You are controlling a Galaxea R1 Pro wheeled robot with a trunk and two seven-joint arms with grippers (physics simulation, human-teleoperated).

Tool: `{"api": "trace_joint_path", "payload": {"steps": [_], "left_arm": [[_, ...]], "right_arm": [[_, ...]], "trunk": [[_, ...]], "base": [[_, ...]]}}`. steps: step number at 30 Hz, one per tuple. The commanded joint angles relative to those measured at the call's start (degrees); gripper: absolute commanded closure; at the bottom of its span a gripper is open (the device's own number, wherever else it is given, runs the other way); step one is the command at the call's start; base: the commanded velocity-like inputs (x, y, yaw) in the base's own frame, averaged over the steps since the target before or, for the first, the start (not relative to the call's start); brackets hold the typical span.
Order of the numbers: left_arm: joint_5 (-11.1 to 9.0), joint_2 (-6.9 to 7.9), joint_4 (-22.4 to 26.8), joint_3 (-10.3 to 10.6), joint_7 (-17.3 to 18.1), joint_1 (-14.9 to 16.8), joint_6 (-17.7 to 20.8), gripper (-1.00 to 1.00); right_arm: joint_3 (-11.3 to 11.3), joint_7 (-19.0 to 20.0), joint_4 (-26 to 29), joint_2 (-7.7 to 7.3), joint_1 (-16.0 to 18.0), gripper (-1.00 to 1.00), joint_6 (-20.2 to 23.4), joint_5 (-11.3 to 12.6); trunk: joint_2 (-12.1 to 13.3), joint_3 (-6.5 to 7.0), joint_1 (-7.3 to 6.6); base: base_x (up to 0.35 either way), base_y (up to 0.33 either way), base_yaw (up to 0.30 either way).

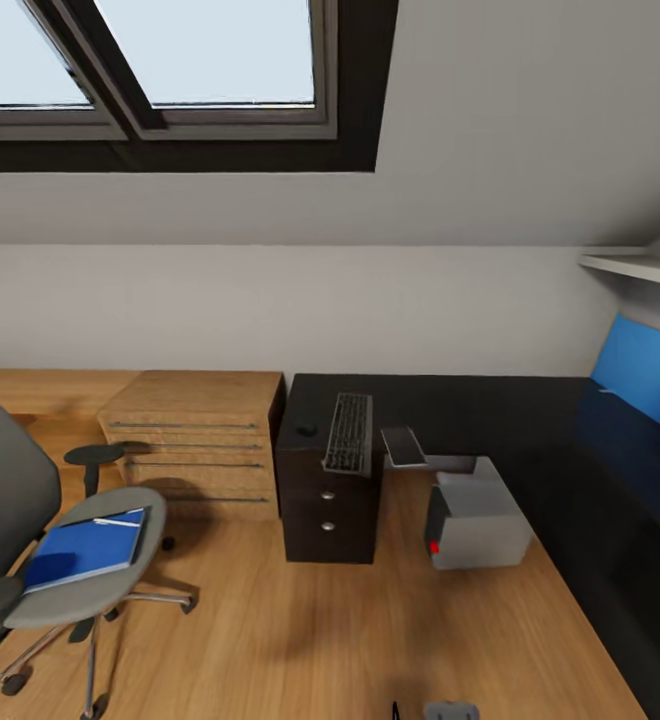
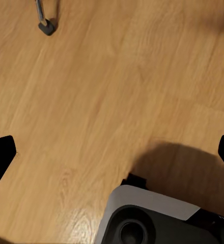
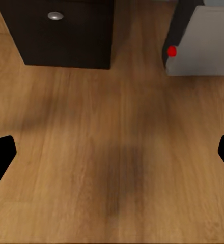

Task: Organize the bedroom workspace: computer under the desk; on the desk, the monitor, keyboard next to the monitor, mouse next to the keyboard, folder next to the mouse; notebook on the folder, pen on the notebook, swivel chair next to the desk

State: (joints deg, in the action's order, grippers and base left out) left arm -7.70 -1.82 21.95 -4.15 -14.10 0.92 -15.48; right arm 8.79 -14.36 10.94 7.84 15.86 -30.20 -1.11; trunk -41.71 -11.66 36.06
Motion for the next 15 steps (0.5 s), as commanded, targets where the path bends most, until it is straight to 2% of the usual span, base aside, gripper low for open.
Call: {"api": "trace_joint_path", "payload": {"steps": [1,4,7,15], "left_arm": [[-0.4,-0.03,0.0,-0.2,0.1,0.0,-0.3,-1.0],[-0.4,-0.08,0.0,-0.1,0.1,0.0,-0.3,-1.0],[-0.4,-0.11,0.0,-0.1,0.1,0.0,-0.3,-1.0],[-0.3,-0.29,-0.1,0.1,0.1,0.0,-0.3,-1.0]], "right_arm": [[0.4,-0.6,0.0,-0.01,0.0,-1.0,0.0,-0.1],[0.4,-0.6,0.0,-0.01,0.0,-1.0,0.0,-0.1],[0.4,-0.6,0.0,-0.01,0.0,-1.0,0.0,-0.1],[0.3,-0.5,0.0,-0.09,0.0,-1.0,0.0,-0.2]], "trunk": [[-0.1,-0.08,0.04],[-0.1,-0.08,0.04],[-0.1,-0.08,0.04],[-0.1,-0.08,0.04]], "base": [[0.32,0.108,0.277],[0.32,0.108,0.274],[0.32,0.114,0.15],[0.323,0.069,0.016]]}}
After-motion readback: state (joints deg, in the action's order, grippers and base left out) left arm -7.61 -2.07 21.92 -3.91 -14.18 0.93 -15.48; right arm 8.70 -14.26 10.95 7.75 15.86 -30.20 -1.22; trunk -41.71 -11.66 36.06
